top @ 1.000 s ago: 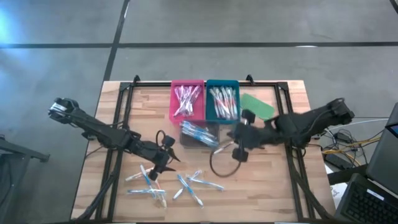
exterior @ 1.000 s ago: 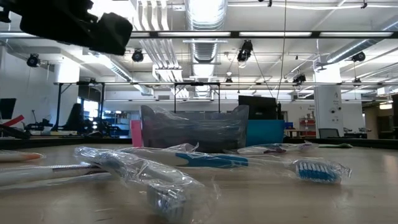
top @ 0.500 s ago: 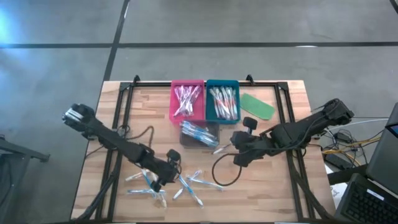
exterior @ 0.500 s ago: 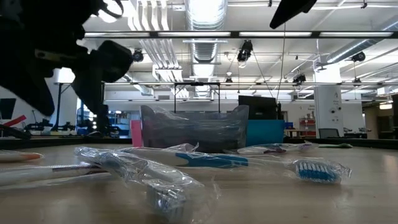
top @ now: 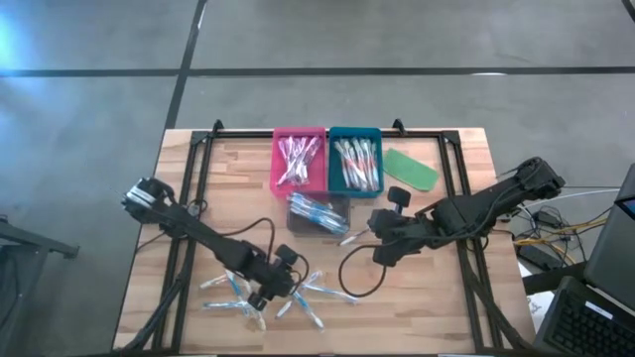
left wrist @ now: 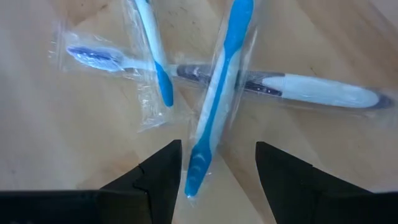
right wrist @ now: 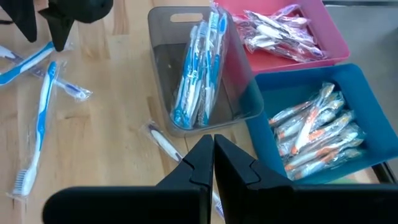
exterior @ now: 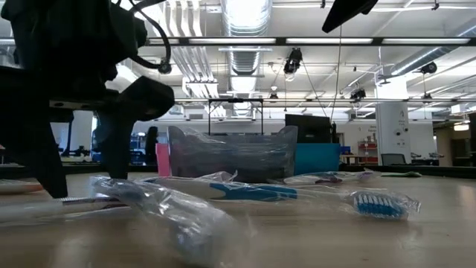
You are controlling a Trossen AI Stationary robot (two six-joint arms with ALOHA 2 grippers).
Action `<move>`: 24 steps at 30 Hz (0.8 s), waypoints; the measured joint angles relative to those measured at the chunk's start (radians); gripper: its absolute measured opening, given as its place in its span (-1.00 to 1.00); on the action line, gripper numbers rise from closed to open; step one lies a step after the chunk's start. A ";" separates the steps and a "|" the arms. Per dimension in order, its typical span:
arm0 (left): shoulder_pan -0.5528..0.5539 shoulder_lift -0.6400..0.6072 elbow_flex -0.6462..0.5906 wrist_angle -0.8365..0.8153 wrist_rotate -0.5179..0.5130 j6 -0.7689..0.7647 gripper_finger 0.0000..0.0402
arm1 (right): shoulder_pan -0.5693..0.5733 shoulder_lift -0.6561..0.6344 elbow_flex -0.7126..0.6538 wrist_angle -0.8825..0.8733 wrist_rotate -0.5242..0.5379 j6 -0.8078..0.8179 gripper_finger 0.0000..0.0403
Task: Pick & Place Toothbrushes
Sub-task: Put the blue toothbrush into the transparent gray bin
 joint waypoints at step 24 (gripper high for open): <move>0.000 0.034 0.009 -0.001 -0.031 0.025 -0.75 | 0.000 0.000 0.000 -0.001 -0.002 -0.001 -0.96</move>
